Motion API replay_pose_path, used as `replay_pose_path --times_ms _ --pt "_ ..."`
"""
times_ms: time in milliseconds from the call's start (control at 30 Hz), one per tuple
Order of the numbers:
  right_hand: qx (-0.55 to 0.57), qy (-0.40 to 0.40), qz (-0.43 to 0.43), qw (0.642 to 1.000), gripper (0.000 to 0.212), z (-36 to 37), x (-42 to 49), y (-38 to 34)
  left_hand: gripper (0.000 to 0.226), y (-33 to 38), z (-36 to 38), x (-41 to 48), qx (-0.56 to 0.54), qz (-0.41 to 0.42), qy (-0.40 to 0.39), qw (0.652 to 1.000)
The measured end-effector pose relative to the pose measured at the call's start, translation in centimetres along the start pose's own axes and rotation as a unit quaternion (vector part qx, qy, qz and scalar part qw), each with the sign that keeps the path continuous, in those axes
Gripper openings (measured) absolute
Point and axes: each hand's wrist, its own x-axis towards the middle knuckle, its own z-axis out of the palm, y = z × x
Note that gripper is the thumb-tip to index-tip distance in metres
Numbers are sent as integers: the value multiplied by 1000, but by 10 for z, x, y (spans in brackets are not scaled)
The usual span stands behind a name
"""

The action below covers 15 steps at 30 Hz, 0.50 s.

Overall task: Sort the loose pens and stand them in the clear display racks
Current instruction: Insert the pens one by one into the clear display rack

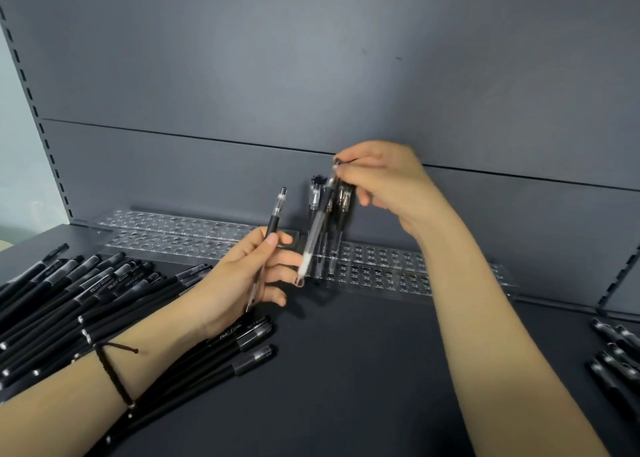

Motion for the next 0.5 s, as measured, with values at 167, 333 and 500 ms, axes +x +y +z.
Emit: replay_pose_path --times_ms 167,333,500 --pt "-16 81 -17 996 12 -33 8 14 27 -3 -4 4 15 -19 28 999" --pt "-47 98 -37 993 18 -34 15 27 24 -5 -8 7 5 -16 42 999" --pt "-67 93 -54 992 17 -39 15 25 24 -6 -9 6 6 -19 35 999"
